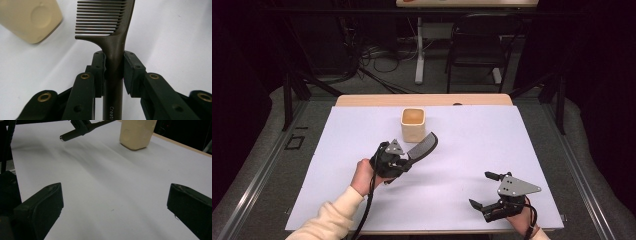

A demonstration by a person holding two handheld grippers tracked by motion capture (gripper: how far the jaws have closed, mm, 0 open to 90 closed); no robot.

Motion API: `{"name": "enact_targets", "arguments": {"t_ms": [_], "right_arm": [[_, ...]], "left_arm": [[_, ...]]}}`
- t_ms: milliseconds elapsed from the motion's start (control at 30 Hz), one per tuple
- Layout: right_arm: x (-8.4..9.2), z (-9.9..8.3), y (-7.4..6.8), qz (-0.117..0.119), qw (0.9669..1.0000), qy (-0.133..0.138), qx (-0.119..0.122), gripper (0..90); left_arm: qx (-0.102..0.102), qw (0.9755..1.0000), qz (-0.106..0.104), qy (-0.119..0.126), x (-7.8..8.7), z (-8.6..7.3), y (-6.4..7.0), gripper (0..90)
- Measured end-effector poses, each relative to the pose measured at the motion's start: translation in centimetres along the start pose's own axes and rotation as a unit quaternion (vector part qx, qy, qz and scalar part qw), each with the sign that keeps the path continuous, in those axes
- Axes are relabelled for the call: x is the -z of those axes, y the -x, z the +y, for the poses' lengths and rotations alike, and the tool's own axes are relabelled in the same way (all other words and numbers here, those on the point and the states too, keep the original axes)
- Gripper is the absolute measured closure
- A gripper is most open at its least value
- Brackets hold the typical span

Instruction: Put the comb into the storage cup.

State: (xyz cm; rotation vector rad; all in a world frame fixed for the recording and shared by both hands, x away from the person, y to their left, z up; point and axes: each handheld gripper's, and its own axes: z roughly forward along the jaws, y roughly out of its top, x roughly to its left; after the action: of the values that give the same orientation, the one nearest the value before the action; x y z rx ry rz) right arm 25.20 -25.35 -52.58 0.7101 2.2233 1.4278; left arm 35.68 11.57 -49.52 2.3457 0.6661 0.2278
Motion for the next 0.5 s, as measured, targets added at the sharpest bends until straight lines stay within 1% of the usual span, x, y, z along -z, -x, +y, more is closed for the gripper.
{"name": "enact_targets", "arguments": {"t_ms": [133,167,200,300,333,467,500], "right_arm": [[0.0,0.0,0.1,0.0,1.0,-0.001,0.002,0.0],[0.0,0.0,0.1,0.0,1.0,-0.001,0.002,0.0],[0.0,0.0,0.1,0.0,1.0,-0.001,0.002,0.0],[0.0,0.0,0.1,0.001,1.0,-0.001,0.002,0.0],[0.0,0.0,0.1,0.001,1.0,-0.001,0.003,0.0],[0.0,0.0,0.1,0.002,1.0,0.0,0.002,0.0],[0.0,0.0,0.0,0.002,1.0,0.0,0.002,0.0]], "left_arm": [[0.004,0.9999,0.004,0.013,0.0,-0.3,-0.2,72.4],[0.005,0.9999,0.005,0.013,0.1,-0.4,-0.2,72.4],[0.009,0.9997,0.005,0.021,0.1,-0.5,-0.2,72.4],[0.012,0.9995,0.006,0.029,0.1,-0.8,-0.4,72.4],[0.016,0.9993,0.006,0.032,0.0,-0.9,-0.4,72.4],[0.017,0.999,0.009,0.04,0.1,-1.1,-0.5,72.4],[0.017,0.9989,0.012,0.043,0.2,-1.1,-0.5,72.4]]}}
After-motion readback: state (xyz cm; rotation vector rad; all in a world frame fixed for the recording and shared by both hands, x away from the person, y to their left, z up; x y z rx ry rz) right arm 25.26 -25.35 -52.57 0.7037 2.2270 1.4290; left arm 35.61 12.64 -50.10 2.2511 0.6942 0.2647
